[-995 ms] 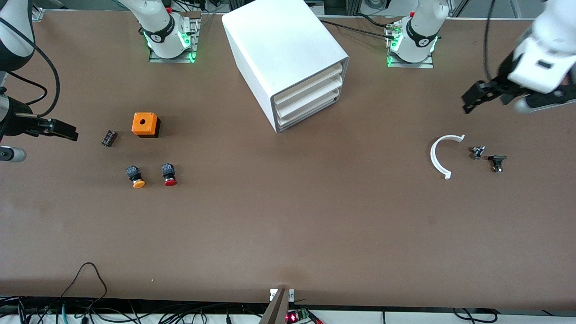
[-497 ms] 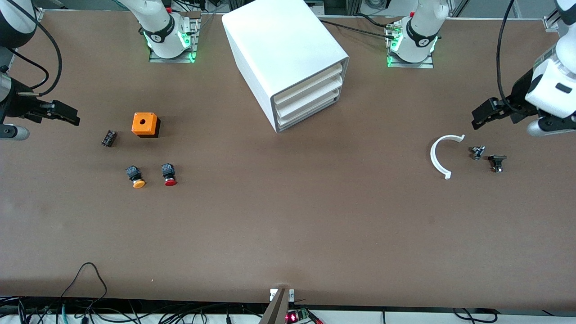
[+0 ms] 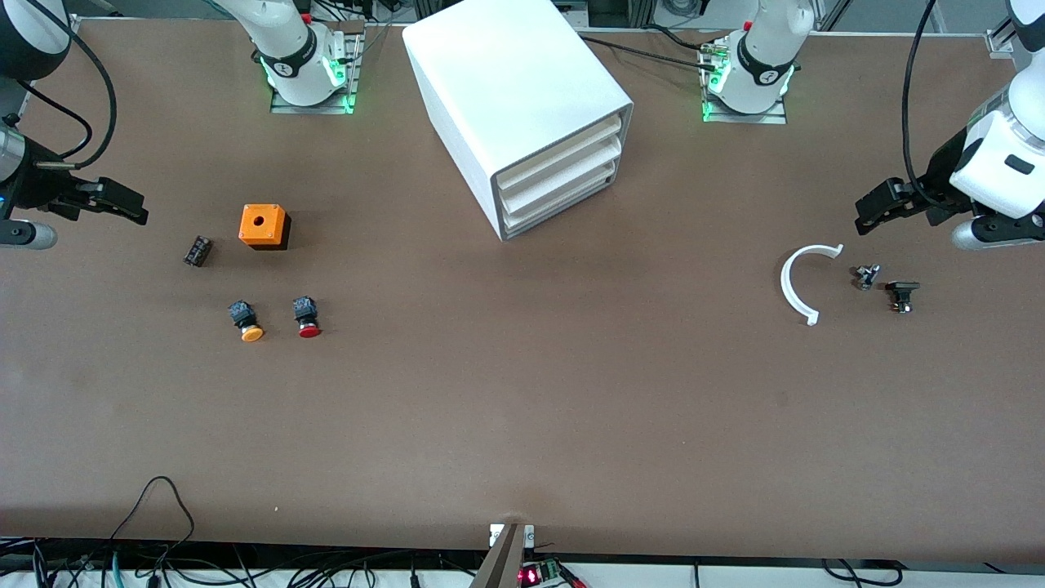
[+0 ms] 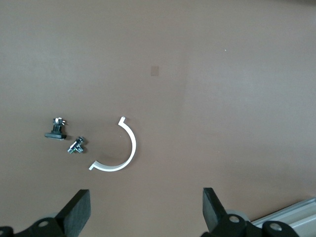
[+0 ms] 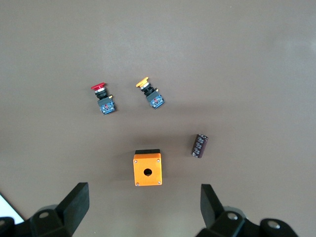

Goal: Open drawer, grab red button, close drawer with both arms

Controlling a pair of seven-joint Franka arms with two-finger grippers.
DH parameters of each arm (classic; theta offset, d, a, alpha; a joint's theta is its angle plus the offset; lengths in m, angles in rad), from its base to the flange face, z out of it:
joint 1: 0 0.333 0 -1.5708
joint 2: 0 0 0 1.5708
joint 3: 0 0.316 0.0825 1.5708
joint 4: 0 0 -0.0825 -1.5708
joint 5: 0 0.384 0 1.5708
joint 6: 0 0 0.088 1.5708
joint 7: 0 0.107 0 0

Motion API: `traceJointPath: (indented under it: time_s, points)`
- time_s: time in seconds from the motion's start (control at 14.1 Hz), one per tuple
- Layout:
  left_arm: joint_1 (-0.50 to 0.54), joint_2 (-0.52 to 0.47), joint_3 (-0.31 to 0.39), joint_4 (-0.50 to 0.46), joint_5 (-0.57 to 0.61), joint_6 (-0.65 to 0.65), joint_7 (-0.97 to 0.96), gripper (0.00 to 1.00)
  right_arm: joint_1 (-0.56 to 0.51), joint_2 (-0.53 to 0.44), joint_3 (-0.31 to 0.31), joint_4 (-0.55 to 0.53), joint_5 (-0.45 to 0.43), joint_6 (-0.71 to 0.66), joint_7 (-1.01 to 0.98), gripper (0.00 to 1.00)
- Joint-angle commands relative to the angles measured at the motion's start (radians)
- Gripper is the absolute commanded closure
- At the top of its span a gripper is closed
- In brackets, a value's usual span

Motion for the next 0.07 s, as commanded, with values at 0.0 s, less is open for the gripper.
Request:
traceJointPath:
  time_s: [0.0]
  points:
    - [0.008, 0.004, 0.004, 0.024, -0.019, -0.026, 0.049, 0.0, -0.003, -0.017, 0.004, -0.015, 0.002, 0.01, -0.008, 0.0]
